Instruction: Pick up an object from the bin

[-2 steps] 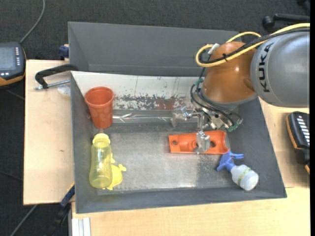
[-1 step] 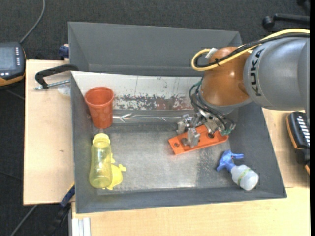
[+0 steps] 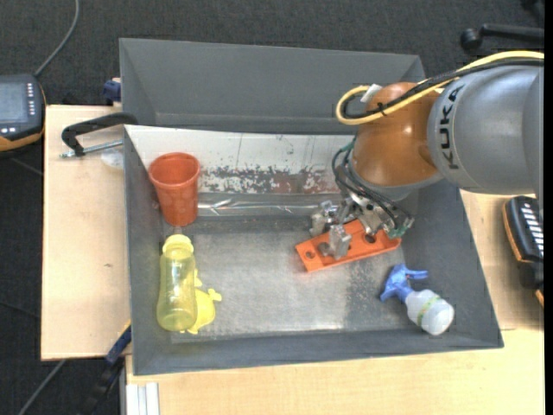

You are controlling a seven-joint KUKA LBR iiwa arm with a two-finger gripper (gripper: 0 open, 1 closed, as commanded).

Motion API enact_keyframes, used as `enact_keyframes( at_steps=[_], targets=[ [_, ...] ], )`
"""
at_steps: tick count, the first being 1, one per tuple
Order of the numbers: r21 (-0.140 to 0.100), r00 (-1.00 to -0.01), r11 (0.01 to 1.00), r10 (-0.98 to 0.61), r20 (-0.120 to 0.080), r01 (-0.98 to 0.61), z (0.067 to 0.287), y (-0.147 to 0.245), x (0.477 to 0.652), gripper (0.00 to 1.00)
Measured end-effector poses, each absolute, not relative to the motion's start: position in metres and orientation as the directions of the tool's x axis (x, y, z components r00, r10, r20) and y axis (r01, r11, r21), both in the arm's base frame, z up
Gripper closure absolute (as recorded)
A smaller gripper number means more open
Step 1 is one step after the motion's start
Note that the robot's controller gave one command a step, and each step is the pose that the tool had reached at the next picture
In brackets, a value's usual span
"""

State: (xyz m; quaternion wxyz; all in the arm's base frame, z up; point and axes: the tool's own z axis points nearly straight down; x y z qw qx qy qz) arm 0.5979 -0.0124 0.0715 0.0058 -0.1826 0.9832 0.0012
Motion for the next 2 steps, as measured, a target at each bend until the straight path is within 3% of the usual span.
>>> enact_keyframes(
  at_steps=[2],
  targets=[
    [0.001,-0.933,0.933,-0.360,-0.009,-0.360,0.0759,-0.0120,0.5966,1.00]
  ],
)
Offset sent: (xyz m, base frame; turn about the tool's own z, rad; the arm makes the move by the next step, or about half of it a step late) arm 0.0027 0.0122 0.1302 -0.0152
